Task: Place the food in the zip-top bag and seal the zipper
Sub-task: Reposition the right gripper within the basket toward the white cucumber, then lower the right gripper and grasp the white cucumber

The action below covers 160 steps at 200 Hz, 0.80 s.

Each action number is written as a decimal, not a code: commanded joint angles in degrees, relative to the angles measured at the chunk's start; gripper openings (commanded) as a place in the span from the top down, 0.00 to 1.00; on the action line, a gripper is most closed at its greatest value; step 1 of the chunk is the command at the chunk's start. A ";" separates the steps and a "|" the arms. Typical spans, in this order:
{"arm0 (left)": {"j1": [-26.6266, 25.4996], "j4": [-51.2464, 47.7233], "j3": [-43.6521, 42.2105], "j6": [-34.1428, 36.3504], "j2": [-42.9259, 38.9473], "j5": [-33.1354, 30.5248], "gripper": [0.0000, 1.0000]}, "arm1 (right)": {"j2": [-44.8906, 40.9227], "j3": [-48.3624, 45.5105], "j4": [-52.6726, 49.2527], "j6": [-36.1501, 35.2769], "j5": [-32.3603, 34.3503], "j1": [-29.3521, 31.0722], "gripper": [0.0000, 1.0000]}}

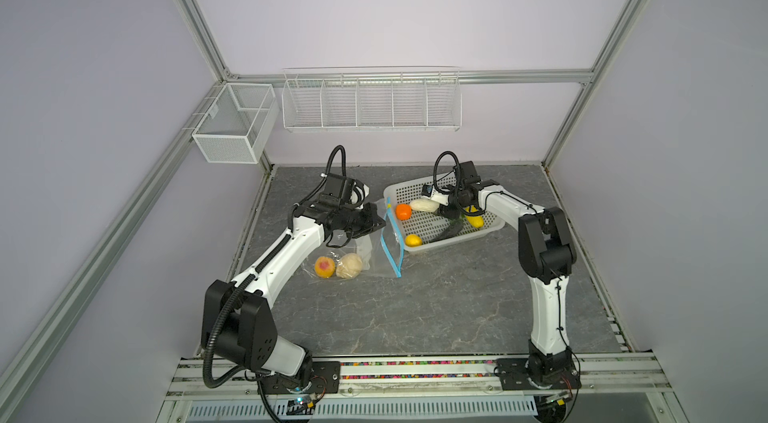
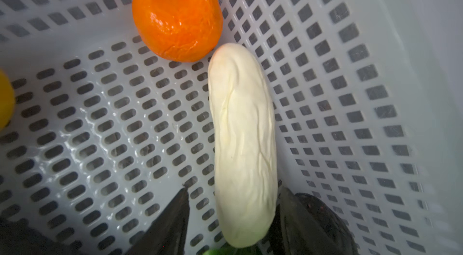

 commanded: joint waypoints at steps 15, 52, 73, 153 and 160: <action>0.28 0.33 0.55 -0.03 -0.79 -0.30 1.00 | 2.29 3.14 -4.83 -1.93 -1.55 -0.16 0.42; 0.22 0.49 0.12 -0.01 -1.08 -0.44 1.00 | 3.45 4.79 -6.21 -1.66 -2.17 -0.04 0.44; 0.29 0.59 0.22 -0.05 -1.19 -0.49 1.00 | 4.17 5.15 -6.21 -1.72 -2.22 0.00 0.46; 0.33 0.41 0.12 0.08 -1.55 -0.93 1.00 | 7.36 8.73 -8.78 -1.19 -2.21 0.72 0.48; 0.33 0.29 0.22 0.08 -1.56 -0.91 1.00 | 7.46 8.96 -8.80 -1.16 -2.13 0.88 0.48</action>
